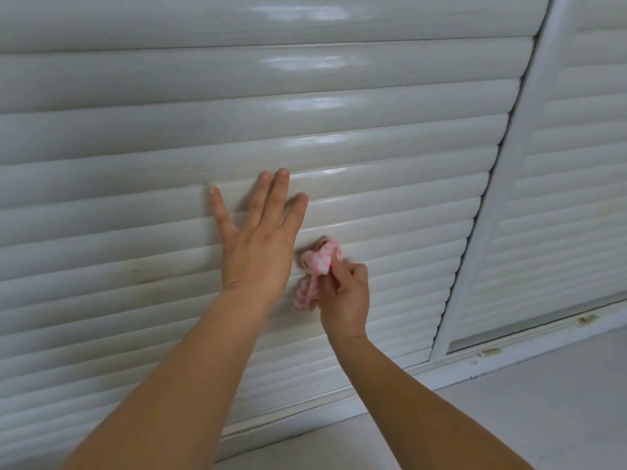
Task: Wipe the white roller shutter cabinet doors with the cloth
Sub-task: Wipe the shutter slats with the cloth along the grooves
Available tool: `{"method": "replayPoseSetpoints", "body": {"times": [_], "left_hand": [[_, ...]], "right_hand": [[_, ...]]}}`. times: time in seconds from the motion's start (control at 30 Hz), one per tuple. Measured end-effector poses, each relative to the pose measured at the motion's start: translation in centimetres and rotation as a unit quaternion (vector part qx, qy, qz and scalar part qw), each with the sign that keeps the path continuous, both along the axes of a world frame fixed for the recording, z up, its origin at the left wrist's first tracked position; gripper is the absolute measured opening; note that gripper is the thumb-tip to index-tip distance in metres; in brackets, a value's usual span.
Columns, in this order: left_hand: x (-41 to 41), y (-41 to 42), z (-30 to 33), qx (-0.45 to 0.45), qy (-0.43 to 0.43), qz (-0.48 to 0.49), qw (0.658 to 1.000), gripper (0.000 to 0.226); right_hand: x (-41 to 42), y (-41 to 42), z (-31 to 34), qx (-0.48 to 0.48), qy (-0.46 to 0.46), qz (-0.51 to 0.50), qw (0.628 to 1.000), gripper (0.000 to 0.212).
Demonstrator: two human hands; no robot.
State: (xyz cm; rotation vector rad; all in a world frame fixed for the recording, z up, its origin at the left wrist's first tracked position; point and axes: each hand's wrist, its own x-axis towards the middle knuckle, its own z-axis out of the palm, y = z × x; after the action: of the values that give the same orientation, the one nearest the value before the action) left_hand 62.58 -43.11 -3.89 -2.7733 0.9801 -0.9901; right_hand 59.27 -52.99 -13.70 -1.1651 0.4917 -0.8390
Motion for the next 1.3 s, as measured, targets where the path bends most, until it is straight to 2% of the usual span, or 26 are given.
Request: {"method": "replayPoseSetpoints", "body": {"times": [0.07,0.13,0.23,0.43,0.63,0.73,0.77,0.83,0.87,0.93,0.97,1.0,1.07,1.1,1.2,1.3], "left_hand": [[-0.8,2.3,-0.6,-0.036,0.013,0.003,0.999,0.077],[-1.1,4.8,-1.7,-0.063,-0.006,0.010,0.998,0.075],[-1.0,8.0,-3.4,-0.097,-0.011,0.048,0.994,0.079],[-1.6,12.5,-7.9,-0.178,0.015,0.107,0.978,0.073],[-1.9,14.6,-11.4,-0.258,0.134,0.176,0.940,0.074],[-1.6,15.4,-12.4,-0.292,0.162,0.179,0.925,0.072],[-1.5,15.5,-12.5,-0.296,0.166,0.179,0.924,0.072],[-1.1,16.3,-12.9,-0.307,0.167,0.169,0.922,0.071],[-0.9,16.5,-13.1,-0.317,0.170,0.165,0.918,0.071],[-0.6,16.8,-13.3,-0.337,0.177,0.152,0.912,0.069],[-0.5,17.0,-13.5,-0.347,0.181,0.144,0.909,0.068],[-0.5,17.3,-13.6,-0.356,0.185,0.134,0.906,0.068],[-0.6,17.6,-13.9,-0.378,0.197,0.118,0.897,0.067],[-0.6,17.7,-13.9,-0.388,0.206,0.107,0.892,0.068],[-0.2,17.6,-13.7,-0.423,0.220,0.087,0.875,0.068],[0.0,16.7,-13.4,-0.454,0.224,0.084,0.858,0.066]], "right_hand": [[-0.7,-1.1,-0.4,-0.128,0.053,0.022,0.990,0.021],[-1.6,-3.5,-0.4,-0.178,0.072,-0.032,0.981,0.021],[-1.9,-5.9,0.7,-0.120,0.057,-0.152,0.979,0.033],[0.9,-2.9,2.0,-0.114,0.068,-0.215,0.967,0.030],[2.4,4.1,0.1,-0.110,0.014,-0.108,0.988,0.028],[3.1,8.2,-0.3,-0.123,0.012,-0.065,0.990,0.008],[3.3,9.2,-0.4,-0.144,0.012,-0.062,0.988,0.007],[4.1,11.4,-1.1,-0.183,0.025,-0.092,0.978,0.023],[4.6,12.5,-1.3,-0.208,0.064,-0.102,0.971,0.027],[5.4,14.3,-2.2,-0.285,0.101,-0.092,0.949,0.029],[5.5,15.0,-2.4,-0.324,0.095,-0.081,0.938,0.022],[5.1,15.5,-2.5,-0.395,0.100,-0.072,0.911,0.009],[4.4,15.0,-2.4,-0.490,0.108,-0.032,0.864,0.029],[3.8,14.4,-2.0,-0.476,0.100,-0.043,0.873,0.034],[3.1,11.4,-0.8,-0.390,0.042,-0.168,0.904,0.032],[4.8,10.4,0.0,-0.319,0.030,-0.197,0.927,0.033]]}}
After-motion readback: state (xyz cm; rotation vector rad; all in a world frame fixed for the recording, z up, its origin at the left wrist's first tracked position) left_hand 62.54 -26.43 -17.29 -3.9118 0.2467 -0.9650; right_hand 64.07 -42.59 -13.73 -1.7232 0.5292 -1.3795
